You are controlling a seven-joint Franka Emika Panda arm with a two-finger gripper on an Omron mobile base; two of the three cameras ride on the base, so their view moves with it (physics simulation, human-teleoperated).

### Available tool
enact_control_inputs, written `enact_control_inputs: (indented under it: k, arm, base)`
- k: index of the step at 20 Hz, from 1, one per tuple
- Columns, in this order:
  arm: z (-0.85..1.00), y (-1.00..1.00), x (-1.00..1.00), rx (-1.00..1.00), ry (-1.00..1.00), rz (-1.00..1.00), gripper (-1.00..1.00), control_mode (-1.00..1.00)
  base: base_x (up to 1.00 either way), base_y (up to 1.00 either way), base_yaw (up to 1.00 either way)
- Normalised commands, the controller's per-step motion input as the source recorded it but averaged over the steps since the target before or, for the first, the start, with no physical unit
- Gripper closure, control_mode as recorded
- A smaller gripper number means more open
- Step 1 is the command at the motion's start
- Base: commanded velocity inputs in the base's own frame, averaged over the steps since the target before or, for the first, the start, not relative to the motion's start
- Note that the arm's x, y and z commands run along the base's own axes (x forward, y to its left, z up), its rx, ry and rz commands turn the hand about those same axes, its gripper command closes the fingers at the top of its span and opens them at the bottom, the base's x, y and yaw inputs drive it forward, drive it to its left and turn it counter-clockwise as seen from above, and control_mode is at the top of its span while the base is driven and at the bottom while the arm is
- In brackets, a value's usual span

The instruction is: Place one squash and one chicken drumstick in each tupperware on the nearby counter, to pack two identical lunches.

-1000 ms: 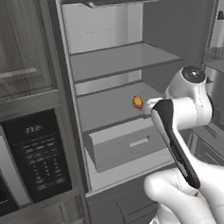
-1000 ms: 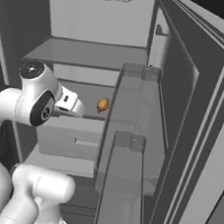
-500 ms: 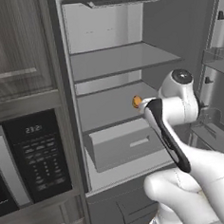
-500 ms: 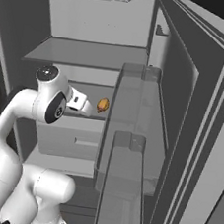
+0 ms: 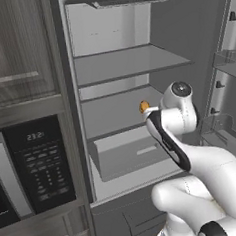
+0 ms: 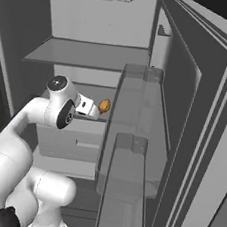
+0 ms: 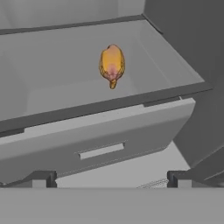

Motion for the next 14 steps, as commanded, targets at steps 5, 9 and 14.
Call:
enact_control_inputs:
  k: [5, 9, 14]
  arm:
    - [-0.12, -0.13, 0.38, -0.01, -0.03, 0.0, -1.0, -1.0]
    - [0.0, -0.13, 0.36, 0.0, 0.0, 0.0, -1.0, -1.0]
    - [0.0, -0.09, 0.4, 0.0, 0.0, 0.0, -1.0, -1.0]
  base:
    - [0.0, 0.0, 0.0]
    - [0.0, 0.0, 0.0]
    - [0.0, 0.0, 0.0]
